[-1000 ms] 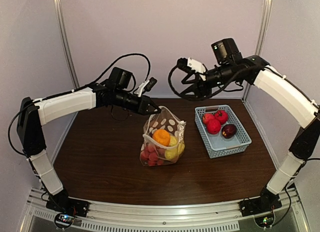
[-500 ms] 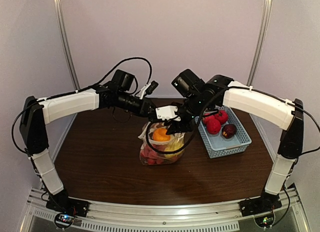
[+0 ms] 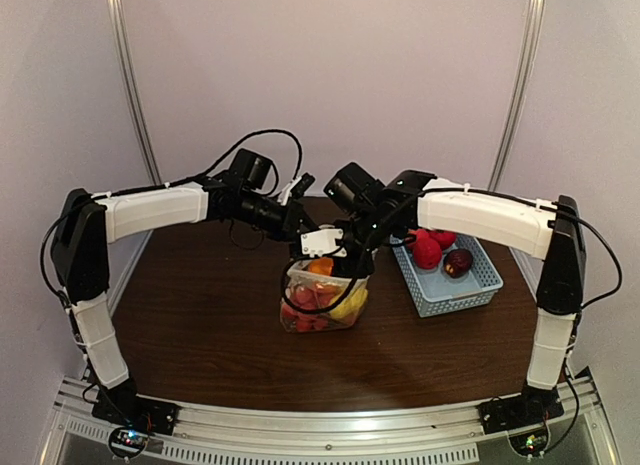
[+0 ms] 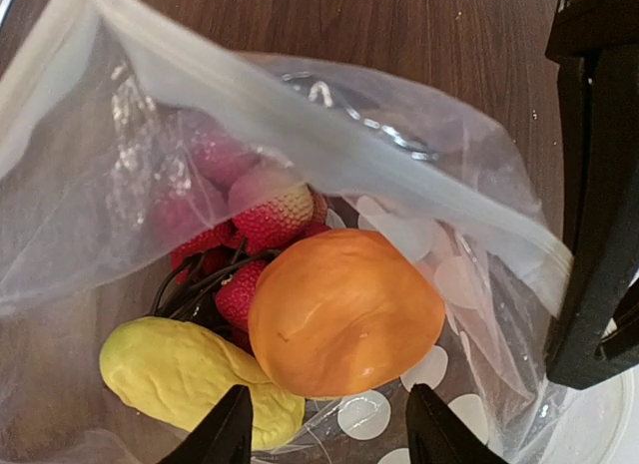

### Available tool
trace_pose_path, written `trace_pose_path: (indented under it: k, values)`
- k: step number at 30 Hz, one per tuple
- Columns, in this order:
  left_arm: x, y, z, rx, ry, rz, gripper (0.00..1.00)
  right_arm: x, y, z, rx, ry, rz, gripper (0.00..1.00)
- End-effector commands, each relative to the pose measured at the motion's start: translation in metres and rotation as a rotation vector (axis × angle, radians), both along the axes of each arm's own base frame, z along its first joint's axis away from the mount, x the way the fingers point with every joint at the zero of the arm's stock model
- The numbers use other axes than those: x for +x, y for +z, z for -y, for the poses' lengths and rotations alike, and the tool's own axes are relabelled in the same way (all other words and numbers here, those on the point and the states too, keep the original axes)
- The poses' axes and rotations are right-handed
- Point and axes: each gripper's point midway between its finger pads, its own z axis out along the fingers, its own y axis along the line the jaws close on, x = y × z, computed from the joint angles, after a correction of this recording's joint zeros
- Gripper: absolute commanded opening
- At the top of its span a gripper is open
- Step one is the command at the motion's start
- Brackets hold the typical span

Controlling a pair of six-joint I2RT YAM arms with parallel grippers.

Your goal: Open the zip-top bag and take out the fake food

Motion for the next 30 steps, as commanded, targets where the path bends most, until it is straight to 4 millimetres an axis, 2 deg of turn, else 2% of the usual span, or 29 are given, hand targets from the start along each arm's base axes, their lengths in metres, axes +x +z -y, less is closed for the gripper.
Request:
trace_pose_path:
  k: [1,11,14,16,20,24,30]
  values:
    - [0.007,0.007,0.0,-0.011,0.012,0.025,0.0,0.004,-0.021,0.0,-0.029,-0.06,-0.02,0.54]
    - [0.007,-0.002,-0.005,0.011,0.016,0.017,0.0,0.001,-0.048,-0.01,0.0,-0.082,-0.09,0.56]
    - [0.008,-0.004,-0.006,0.013,0.018,0.015,0.0,0.005,-0.052,-0.015,0.041,-0.096,-0.066,0.65]
    - [0.009,-0.005,-0.008,0.015,0.02,0.015,0.0,0.009,-0.054,-0.017,0.072,-0.105,-0.042,0.77]
    - [0.011,-0.006,-0.011,0.013,0.024,0.01,0.0,0.019,-0.059,-0.021,0.107,-0.128,0.015,0.82]
    - [0.012,-0.006,-0.012,0.014,0.028,0.008,0.0,0.03,-0.059,-0.024,0.12,-0.168,0.046,0.72]
    - [0.011,-0.006,-0.012,0.015,0.026,0.007,0.0,0.037,-0.036,-0.021,0.139,-0.194,0.09,0.51]
